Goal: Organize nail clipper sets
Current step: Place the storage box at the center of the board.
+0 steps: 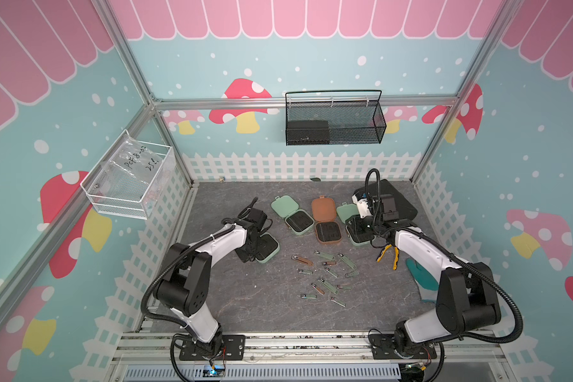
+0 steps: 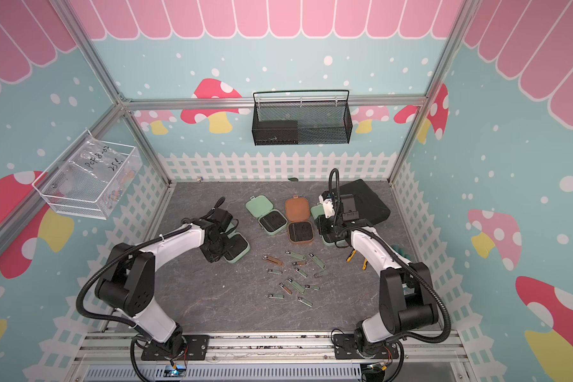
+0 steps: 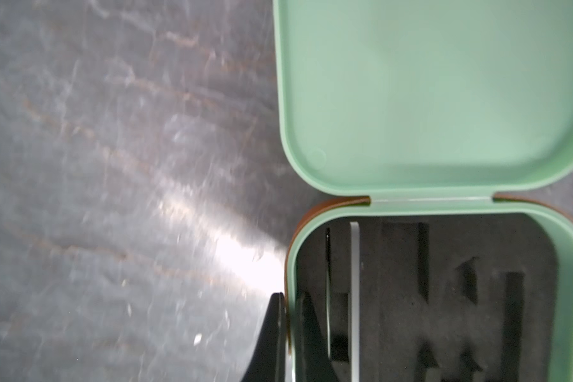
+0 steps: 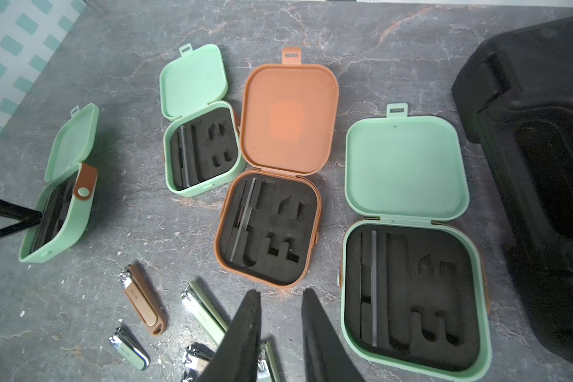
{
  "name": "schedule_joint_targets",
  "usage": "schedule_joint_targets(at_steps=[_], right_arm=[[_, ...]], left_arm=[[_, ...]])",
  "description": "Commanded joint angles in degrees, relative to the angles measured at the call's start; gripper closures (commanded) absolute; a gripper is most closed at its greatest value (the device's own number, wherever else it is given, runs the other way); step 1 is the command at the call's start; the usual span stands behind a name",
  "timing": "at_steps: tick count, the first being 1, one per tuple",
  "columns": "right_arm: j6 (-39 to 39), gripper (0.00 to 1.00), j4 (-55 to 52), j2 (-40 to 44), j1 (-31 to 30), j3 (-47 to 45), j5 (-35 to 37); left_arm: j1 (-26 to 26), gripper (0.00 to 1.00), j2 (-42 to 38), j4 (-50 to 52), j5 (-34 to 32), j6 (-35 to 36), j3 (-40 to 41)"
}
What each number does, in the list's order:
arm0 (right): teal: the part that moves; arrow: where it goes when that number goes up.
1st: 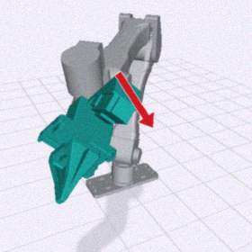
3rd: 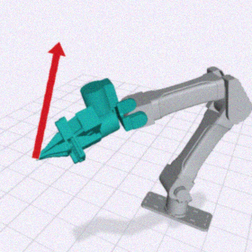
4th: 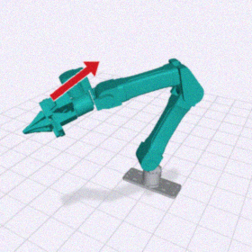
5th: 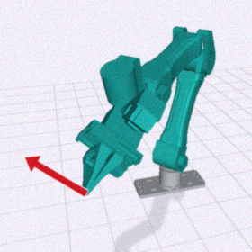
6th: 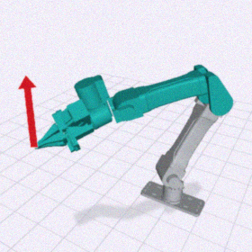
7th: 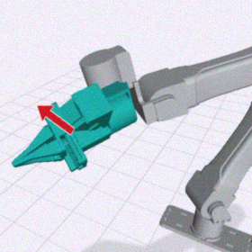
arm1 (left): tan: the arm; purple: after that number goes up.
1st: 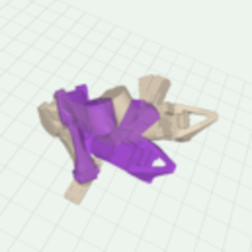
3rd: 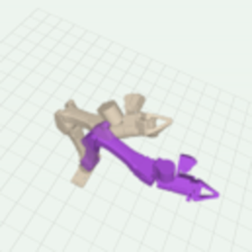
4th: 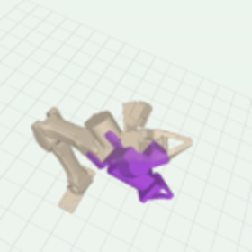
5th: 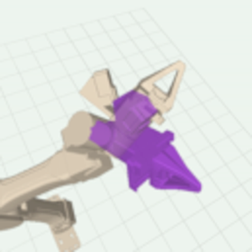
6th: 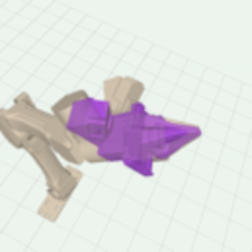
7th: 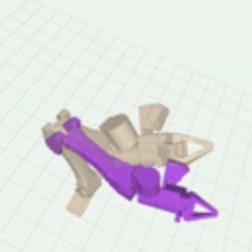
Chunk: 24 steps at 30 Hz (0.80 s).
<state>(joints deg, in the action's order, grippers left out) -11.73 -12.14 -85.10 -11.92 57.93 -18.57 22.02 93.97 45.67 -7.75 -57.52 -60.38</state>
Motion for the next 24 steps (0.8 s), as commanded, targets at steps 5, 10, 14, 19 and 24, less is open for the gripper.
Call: schedule_joint_targets(at_steps=[5,10,14,19,24], right_arm=[[-2.3,0.74,2.8,4.8,-0.9,-4.1,-4.2],[-3.0,0.74,3.6,7.0,-1.0,-6.3,-5.1],[-3.1,0.73,3.7,7.5,-1.2,-6.7,-5.2],[-3.1,0.69,3.6,7.5,-1.4,-6.7,-5.0],[-3.0,0.63,3.6,6.8,-1.5,-6.6,-4.8]], left_arm=[[11.0,1.00,-5.5,2.6,-5.3,-13.8,7.8],[17.3,1.00,-2.2,2.6,-6.6,-19.9,10.0],[18.6,1.00,-0.2,2.5,-6.5,-21.0,9.9],[18.9,1.00,0.5,3.6,-6.5,-20.1,8.1],[18.9,0.85,0.8,5.2,-6.6,-18.5,5.4]])
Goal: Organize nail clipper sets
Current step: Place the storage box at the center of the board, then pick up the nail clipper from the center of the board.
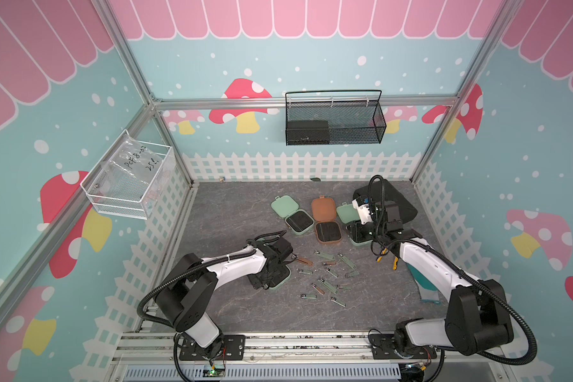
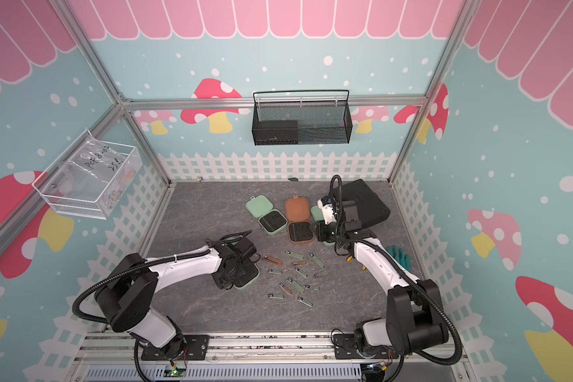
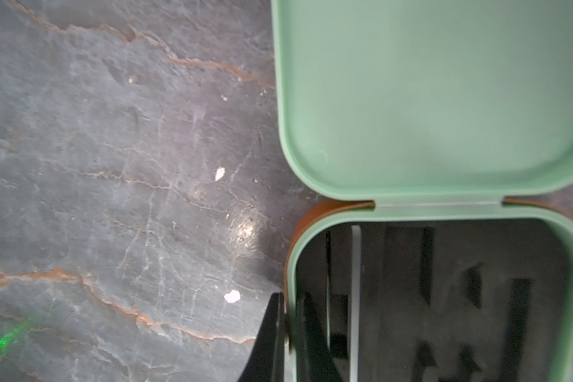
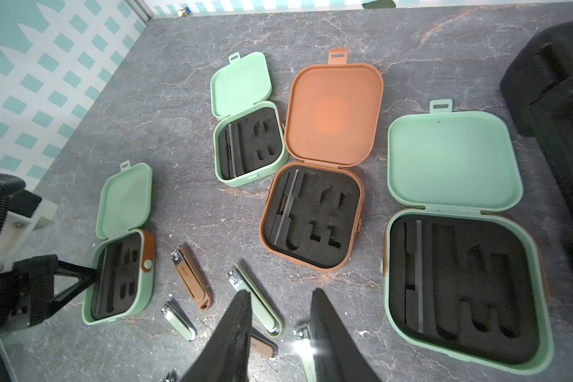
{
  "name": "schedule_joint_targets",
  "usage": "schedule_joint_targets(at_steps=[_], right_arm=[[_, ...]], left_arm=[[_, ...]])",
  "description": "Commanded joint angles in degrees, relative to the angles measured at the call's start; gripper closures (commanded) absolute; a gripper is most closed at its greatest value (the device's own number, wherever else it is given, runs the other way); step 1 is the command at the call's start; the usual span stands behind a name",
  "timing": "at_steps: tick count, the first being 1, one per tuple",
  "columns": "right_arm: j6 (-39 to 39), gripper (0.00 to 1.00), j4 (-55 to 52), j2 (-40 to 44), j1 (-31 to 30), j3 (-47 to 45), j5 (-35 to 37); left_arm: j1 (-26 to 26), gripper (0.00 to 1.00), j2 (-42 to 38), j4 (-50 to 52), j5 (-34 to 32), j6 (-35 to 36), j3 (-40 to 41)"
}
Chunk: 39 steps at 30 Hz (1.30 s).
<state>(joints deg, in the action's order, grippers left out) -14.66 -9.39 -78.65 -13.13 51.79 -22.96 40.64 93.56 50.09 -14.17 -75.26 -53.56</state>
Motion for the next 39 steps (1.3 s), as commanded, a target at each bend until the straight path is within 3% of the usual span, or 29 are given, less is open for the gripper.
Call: schedule_joint_targets(at_steps=[1,4,8,16,22,30,39], right_arm=[[0.0,0.62,0.9,0.3,-0.3,-0.4,-0.3],[0.2,0.60,0.8,0.0,-0.5,-0.5,-0.3],[1.0,0.58,0.2,-0.4,-1.6,-1.1,-0.2],[4.6,0.51,-4.4,-5.1,-9.8,-1.2,7.1],[8.8,0.48,-9.5,-12.2,-14.8,3.2,12.0],[13.5,0.45,-11.4,-19.2,-20.1,6.7,18.6],[16.3,0.43,-11.2,-22.4,-21.1,8.3,22.5]], left_arm=[[0.3,0.82,1.2,1.0,-0.2,-0.3,-2.0],[0.2,0.71,1.1,1.9,-0.6,0.7,-3.7],[0.3,0.63,0.9,4.4,-2.3,2.4,-6.7],[0.2,0.50,-4.4,5.4,-6.2,8.2,-8.6],[0.2,0.49,-14.7,2.1,-8.0,17.1,-6.7],[-0.8,0.49,-29.1,-0.5,-8.6,23.8,-2.4],[-2.4,0.48,-34.7,-2.4,-6.6,26.1,0.2]])
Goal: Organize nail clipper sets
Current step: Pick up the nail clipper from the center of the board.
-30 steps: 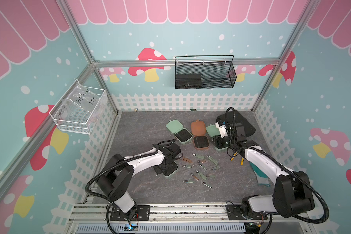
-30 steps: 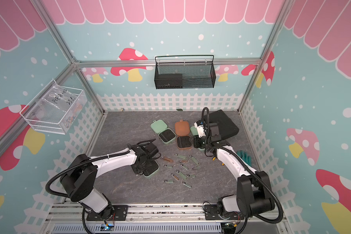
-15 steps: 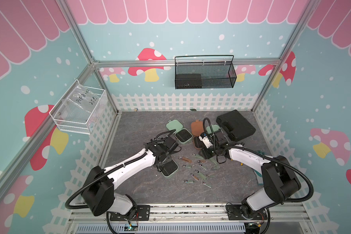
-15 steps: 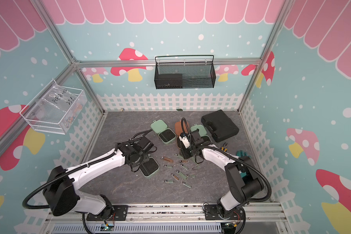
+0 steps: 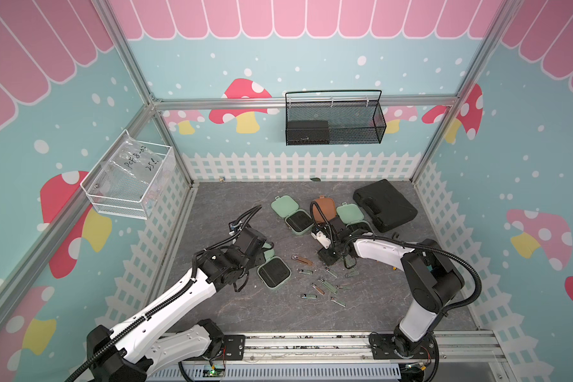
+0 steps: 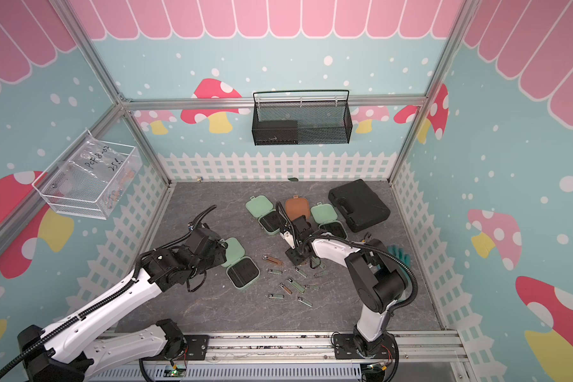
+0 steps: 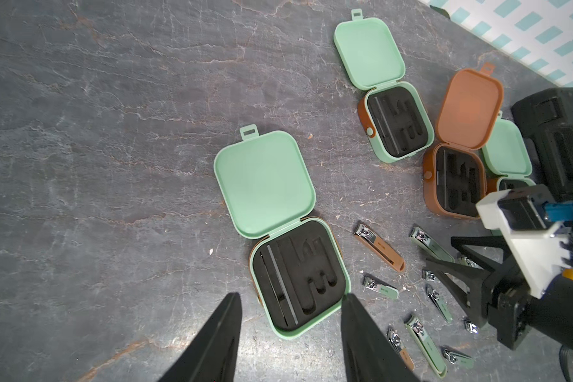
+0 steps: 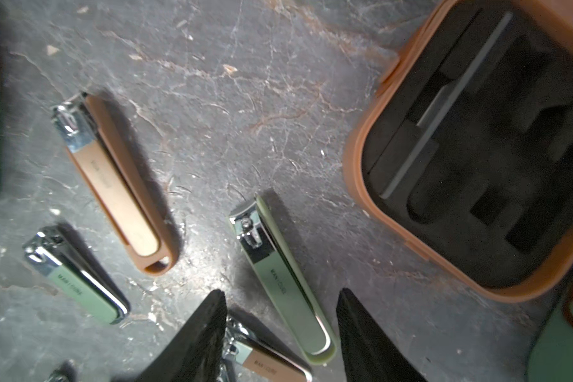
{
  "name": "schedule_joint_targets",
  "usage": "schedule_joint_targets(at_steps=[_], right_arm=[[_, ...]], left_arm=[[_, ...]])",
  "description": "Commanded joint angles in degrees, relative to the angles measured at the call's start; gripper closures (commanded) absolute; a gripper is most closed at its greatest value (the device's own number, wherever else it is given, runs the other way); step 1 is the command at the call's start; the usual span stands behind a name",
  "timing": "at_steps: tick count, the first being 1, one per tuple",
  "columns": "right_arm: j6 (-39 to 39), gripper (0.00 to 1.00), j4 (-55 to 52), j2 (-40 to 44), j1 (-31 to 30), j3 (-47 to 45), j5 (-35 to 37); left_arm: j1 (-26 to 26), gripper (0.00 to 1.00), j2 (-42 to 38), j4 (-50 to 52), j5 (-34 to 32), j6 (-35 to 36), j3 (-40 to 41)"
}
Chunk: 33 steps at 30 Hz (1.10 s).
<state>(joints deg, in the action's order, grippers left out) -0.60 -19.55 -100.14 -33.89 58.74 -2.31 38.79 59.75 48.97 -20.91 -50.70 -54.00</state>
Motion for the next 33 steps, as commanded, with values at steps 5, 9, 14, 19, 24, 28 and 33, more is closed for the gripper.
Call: schedule_joint_targets(at_steps=[5,9,14,19,24,28,33], right_arm=[[3.1,0.44,-0.8,-3.0,-0.4,1.7,1.2],[3.7,0.47,-0.8,-4.3,-0.4,2.1,0.3],[4.3,0.55,-1.9,-5.2,-0.4,2.6,-1.6],[4.2,0.62,-4.0,-5.4,-0.4,3.1,-3.2],[3.7,0.68,-5.9,-5.5,-0.4,3.7,-4.2],[3.6,0.73,-7.0,-6.0,-0.4,4.5,-3.9],[3.5,0.86,-7.6,-7.7,-0.4,6.4,-2.9]], left_arm=[[-0.9,0.48,-0.9,-1.6,0.8,2.0,0.3],[-1.0,0.48,-0.8,-1.8,1.0,2.1,0.5],[-1.1,0.49,-0.2,-2.0,1.8,2.2,0.3],[-1.3,0.48,0.2,-2.3,2.3,2.5,-0.1],[-1.3,0.48,0.2,-2.6,2.3,2.8,-0.1],[-1.3,0.49,0.1,-2.7,2.3,3.0,0.0],[-1.4,0.49,-0.6,-2.7,2.0,2.8,0.5]])
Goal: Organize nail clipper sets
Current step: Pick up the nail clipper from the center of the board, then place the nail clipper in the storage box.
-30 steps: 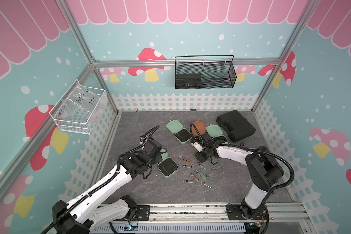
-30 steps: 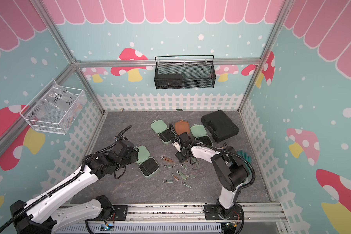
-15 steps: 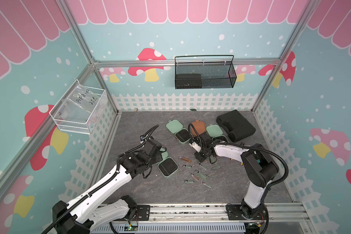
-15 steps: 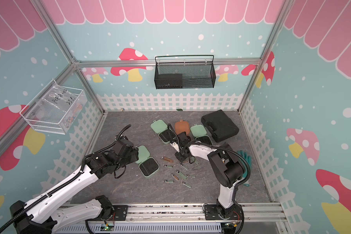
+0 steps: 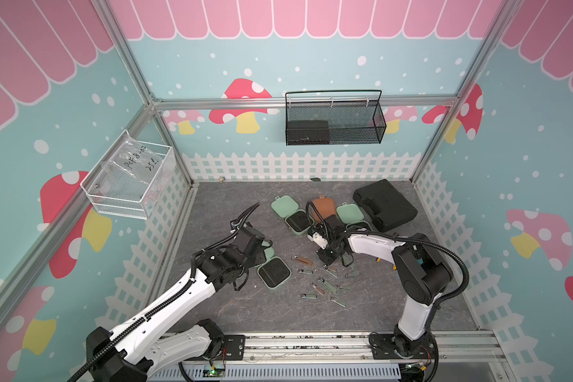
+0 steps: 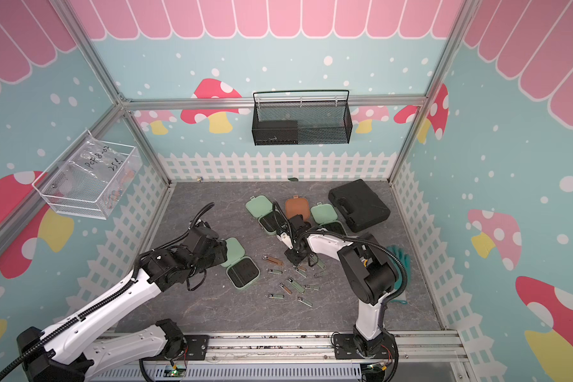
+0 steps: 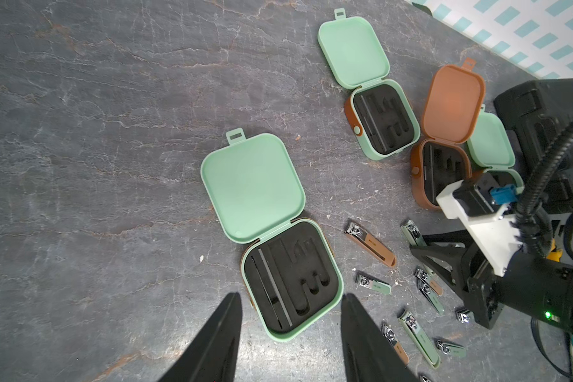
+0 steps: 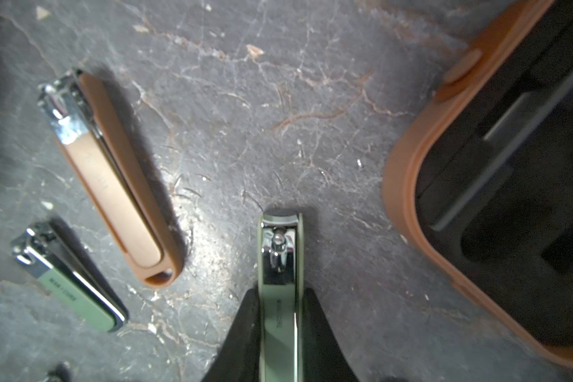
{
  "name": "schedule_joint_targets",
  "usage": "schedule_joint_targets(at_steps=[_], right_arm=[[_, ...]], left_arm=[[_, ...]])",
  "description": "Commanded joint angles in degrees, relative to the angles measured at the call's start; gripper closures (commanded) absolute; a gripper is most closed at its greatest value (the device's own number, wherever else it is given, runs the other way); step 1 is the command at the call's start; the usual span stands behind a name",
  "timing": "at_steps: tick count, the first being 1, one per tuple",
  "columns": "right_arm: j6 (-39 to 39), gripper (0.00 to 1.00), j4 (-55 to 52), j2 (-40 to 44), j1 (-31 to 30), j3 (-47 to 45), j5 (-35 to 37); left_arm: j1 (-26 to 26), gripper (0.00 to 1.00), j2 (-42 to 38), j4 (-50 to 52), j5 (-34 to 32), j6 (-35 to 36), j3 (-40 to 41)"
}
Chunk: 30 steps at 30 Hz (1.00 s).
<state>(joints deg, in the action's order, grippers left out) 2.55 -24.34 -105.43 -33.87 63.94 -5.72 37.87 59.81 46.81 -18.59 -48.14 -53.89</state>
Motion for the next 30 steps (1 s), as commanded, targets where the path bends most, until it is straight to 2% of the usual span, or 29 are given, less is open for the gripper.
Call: schedule_joint_targets(at_steps=[1,3,8,11,15,18,22,30], right_arm=[[0.4,0.88,-3.0,-2.7,-0.4,1.7,1.0],[0.1,0.93,-3.0,-2.9,-0.4,2.9,2.2],[-2.7,0.99,-4.3,-2.8,-0.4,7.0,3.0],[-5.8,1.00,-6.4,-1.3,-0.7,9.4,0.9],[-12.0,1.00,-7.7,1.5,-2.3,10.2,-5.6],[-16.3,1.00,-7.4,2.7,-5.3,9.9,-9.9],[-20.9,1.00,-7.3,1.6,-10.7,11.8,-11.9],[-27.8,1.00,-4.5,-6.7,-19.3,18.8,-14.0]], left_arm=[[-0.6,0.49,-0.8,-0.6,-0.6,0.1,0.7],[-1.1,0.49,-1.2,-0.6,-1.3,-0.4,1.2],[-3.1,0.52,-2.3,-0.2,-1.5,-2.1,2.5],[-4.6,0.54,-2.9,0.3,-1.0,-2.2,3.2],[-6.9,0.55,-3.2,2.3,0.0,-2.4,3.7],[-8.8,0.56,-3.7,3.2,3.2,-2.9,4.8],[-11.3,0.58,-4.7,4.0,5.5,-3.5,6.5],[-13.7,0.61,-6.7,6.4,7.0,-3.1,8.2]])
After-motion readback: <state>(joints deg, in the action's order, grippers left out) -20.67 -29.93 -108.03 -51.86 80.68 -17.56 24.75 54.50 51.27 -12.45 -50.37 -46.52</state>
